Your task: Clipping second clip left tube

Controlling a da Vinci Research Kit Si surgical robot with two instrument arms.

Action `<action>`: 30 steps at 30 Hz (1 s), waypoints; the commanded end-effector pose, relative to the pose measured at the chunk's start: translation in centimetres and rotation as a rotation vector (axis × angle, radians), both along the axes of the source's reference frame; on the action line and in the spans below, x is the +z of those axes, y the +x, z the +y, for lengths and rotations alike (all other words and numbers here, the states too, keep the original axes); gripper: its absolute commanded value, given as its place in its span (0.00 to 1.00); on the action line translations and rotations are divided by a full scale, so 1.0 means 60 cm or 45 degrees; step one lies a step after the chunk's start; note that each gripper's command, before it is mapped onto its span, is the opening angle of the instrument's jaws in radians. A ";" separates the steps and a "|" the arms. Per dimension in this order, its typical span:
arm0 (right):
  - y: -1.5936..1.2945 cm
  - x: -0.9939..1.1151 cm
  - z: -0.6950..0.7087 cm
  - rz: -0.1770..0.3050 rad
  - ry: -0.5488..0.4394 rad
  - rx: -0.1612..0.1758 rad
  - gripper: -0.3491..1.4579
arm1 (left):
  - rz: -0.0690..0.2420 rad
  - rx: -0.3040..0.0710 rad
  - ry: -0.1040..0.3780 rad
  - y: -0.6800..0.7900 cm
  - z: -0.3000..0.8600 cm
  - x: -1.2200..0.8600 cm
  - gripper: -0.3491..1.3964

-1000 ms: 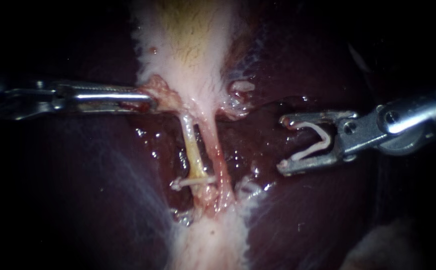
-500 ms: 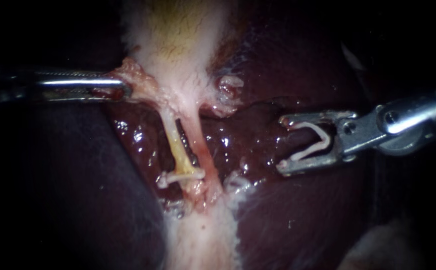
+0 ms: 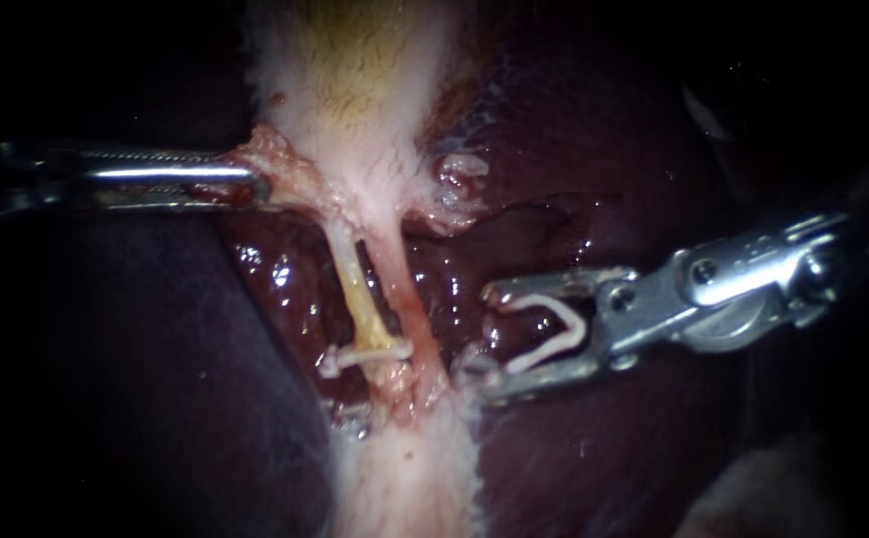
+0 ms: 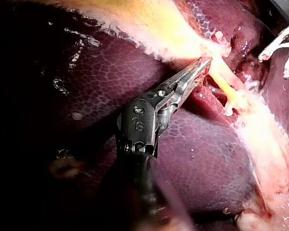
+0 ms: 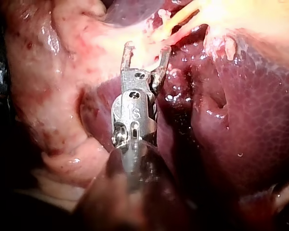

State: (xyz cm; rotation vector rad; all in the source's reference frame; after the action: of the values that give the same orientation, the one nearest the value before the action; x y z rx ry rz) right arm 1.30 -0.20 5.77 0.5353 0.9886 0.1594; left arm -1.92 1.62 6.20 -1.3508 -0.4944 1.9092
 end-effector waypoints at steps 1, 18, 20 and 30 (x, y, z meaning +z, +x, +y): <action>0.0010 0.0006 -0.0004 -0.002 0.016 -0.001 0.47 | 0.000 0.000 0.000 0.0000 0.0000 0.0000 0.00; 0.0097 0.0084 -0.0007 -0.011 0.103 0.015 0.47 | 0.000 0.000 0.000 0.0001 0.0000 0.0000 0.00; 0.0098 0.0098 -0.0006 -0.014 0.106 0.018 0.47 | 0.000 0.000 0.000 0.0001 -0.0001 0.0000 0.00; 0.0095 0.0152 0.0000 -0.024 0.110 0.027 0.47 | 0.000 0.000 0.000 0.0001 -0.0001 -0.0001 0.00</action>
State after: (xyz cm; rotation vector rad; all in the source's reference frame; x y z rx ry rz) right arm 1.87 -0.19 6.70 0.6015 0.9721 0.2276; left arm -1.92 1.61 6.19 -1.3508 -0.4943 1.9091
